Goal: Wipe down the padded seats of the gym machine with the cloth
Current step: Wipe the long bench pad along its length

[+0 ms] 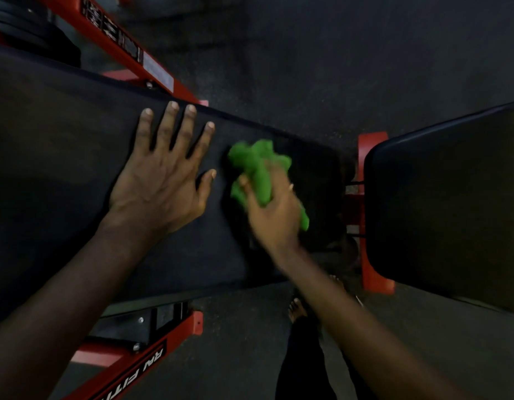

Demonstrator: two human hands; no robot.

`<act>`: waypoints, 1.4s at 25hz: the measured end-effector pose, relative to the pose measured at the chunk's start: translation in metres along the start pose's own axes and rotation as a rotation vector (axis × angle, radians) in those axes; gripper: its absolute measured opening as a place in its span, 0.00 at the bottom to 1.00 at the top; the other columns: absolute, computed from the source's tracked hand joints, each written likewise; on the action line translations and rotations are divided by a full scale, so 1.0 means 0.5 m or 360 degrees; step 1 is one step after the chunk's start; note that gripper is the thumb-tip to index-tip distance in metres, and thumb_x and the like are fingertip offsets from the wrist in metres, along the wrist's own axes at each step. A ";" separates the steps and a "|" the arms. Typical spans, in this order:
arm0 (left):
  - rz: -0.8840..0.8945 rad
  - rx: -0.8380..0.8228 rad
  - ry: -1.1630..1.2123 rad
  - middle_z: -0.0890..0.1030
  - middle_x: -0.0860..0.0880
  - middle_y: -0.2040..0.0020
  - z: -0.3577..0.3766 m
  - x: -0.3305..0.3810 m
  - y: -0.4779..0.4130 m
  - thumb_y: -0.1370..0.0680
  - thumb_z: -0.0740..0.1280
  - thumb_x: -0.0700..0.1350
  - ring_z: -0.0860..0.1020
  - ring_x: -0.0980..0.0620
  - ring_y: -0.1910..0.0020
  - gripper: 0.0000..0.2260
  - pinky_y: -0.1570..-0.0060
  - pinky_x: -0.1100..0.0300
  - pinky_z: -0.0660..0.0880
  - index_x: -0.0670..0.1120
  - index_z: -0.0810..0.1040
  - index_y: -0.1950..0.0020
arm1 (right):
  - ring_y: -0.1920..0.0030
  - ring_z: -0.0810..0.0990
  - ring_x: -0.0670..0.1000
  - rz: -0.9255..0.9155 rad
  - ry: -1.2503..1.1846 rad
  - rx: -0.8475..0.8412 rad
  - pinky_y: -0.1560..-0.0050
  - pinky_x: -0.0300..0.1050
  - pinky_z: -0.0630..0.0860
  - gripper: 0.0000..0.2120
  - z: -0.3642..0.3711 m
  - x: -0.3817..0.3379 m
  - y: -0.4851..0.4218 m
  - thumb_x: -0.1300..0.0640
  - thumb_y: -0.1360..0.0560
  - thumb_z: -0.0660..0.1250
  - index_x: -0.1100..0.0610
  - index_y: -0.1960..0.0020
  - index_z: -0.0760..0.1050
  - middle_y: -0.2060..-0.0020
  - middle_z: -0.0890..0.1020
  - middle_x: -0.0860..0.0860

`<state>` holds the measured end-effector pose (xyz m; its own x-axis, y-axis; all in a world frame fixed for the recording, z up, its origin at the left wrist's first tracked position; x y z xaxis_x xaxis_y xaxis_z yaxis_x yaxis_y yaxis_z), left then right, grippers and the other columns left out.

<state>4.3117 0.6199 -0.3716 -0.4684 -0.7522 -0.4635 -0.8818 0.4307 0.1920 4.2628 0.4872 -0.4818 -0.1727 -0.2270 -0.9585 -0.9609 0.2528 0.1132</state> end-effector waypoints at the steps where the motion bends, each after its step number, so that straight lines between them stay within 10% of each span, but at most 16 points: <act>1: 0.0001 0.0013 0.0001 0.53 0.34 0.18 0.000 0.000 -0.002 0.18 0.46 0.58 0.50 0.33 0.19 0.33 0.24 0.33 0.47 0.43 0.53 0.17 | 0.28 0.74 0.51 -0.0157 -0.0001 -0.0095 0.27 0.45 0.69 0.22 0.014 -0.009 0.045 0.49 0.21 0.69 0.55 0.29 0.74 0.31 0.78 0.52; 9: 0.0005 -0.0017 -0.0056 0.53 0.35 0.18 0.001 0.000 -0.003 0.18 0.42 0.59 0.50 0.34 0.19 0.33 0.23 0.34 0.47 0.43 0.52 0.17 | 0.41 0.81 0.61 0.0801 0.0239 0.0440 0.46 0.49 0.74 0.19 -0.177 0.312 -0.033 0.40 0.20 0.64 0.52 0.37 0.78 0.43 0.84 0.55; 16: 0.0035 0.0042 -0.0017 0.54 0.35 0.19 0.005 -0.004 -0.002 0.18 0.43 0.60 0.51 0.34 0.20 0.33 0.23 0.33 0.48 0.43 0.54 0.17 | 0.31 0.76 0.53 0.0278 0.0033 0.0079 0.30 0.50 0.72 0.25 -0.077 0.186 0.200 0.43 0.21 0.64 0.57 0.29 0.73 0.34 0.79 0.53; 23: 0.0055 0.0086 -0.0009 0.56 0.34 0.19 0.012 -0.005 -0.007 0.18 0.45 0.62 0.53 0.32 0.20 0.34 0.24 0.30 0.49 0.43 0.56 0.18 | 0.40 0.80 0.61 0.0965 0.0222 0.0554 0.44 0.49 0.73 0.17 -0.202 0.406 -0.049 0.46 0.20 0.63 0.52 0.35 0.76 0.41 0.83 0.56; 31: 0.0048 0.0072 -0.0058 0.55 0.35 0.19 0.026 -0.008 -0.015 0.18 0.43 0.64 0.53 0.33 0.20 0.35 0.24 0.32 0.48 0.44 0.54 0.17 | 0.37 0.79 0.60 0.1174 0.0173 0.0459 0.39 0.51 0.73 0.19 -0.227 0.438 0.212 0.48 0.20 0.63 0.53 0.31 0.74 0.38 0.82 0.55; 35: 0.0005 0.0104 -0.0098 0.55 0.37 0.19 0.045 -0.020 -0.017 0.19 0.44 0.65 0.52 0.34 0.20 0.35 0.25 0.32 0.47 0.46 0.52 0.17 | 0.38 0.79 0.59 0.0998 0.0144 0.0463 0.45 0.45 0.70 0.19 -0.208 0.397 0.026 0.43 0.19 0.64 0.52 0.33 0.76 0.40 0.83 0.54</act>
<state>4.3249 0.6350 -0.3878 -0.4651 -0.7195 -0.5158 -0.8739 0.4661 0.1379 4.1936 0.3476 -0.6434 -0.7055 -0.0300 -0.7081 -0.5790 0.6006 0.5514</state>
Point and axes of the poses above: each hand's wrist, its own y-axis away from the middle knuckle, its own z-axis out of the palm, x = y × z, the point moved 10 cm from there along -y, towards the middle knuckle
